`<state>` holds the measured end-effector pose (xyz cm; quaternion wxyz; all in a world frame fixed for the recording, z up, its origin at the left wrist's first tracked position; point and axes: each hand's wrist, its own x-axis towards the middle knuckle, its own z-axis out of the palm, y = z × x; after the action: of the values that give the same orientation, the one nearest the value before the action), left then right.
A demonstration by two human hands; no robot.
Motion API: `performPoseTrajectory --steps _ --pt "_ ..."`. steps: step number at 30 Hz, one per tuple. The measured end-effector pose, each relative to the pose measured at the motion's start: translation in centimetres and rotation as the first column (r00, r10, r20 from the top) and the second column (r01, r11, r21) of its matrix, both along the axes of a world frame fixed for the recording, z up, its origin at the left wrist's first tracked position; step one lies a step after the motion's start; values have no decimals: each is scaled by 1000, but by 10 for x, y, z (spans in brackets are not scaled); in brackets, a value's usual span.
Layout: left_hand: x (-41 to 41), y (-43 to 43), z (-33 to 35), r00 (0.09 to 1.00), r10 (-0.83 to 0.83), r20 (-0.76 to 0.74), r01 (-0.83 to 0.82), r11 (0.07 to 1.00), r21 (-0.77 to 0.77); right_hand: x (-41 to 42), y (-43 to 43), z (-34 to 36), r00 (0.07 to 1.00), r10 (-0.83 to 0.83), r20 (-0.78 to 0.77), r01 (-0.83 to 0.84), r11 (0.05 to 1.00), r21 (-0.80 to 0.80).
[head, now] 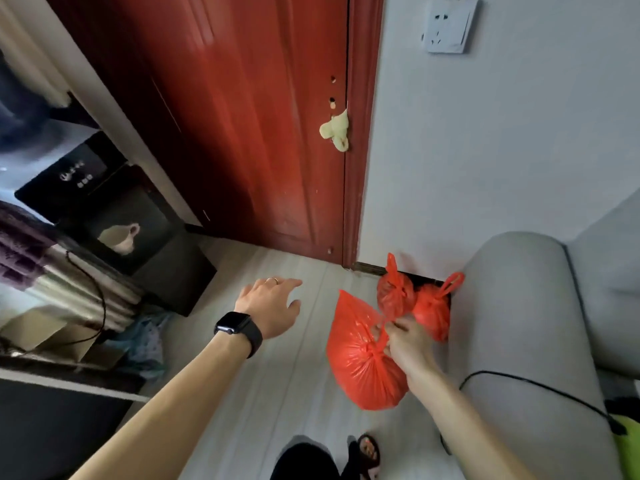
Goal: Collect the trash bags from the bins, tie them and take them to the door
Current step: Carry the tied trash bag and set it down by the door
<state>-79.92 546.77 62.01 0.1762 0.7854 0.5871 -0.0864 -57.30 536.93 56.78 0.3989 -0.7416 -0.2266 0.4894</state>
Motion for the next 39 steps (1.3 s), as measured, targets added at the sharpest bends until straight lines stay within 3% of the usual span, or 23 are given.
performPoseTrajectory --steps 8,19,22,26,29,34,39 --pt "57 170 -56 995 -97 -19 96 995 -14 32 147 -83 986 -136 -95 115 973 -198" --pt "147 409 -180 934 -353 -59 357 910 213 64 334 -231 940 -309 -144 224 879 -421" --pt "172 451 -239 891 -441 -106 450 830 330 79 371 -317 914 -382 -138 298 861 -413" --pt "190 480 -302 897 -431 -99 421 763 491 107 407 -410 945 -313 -97 247 874 -418" --pt "195 490 -342 891 -437 -125 427 708 562 120 423 -456 953 -294 -76 232 868 -438" --pt "194 499 -377 860 -480 -175 483 650 587 164 436 -581 926 -377 24 352 837 -419" --pt "194 505 -384 853 -485 -194 500 649 573 154 475 -504 957 -280 79 287 863 -416"
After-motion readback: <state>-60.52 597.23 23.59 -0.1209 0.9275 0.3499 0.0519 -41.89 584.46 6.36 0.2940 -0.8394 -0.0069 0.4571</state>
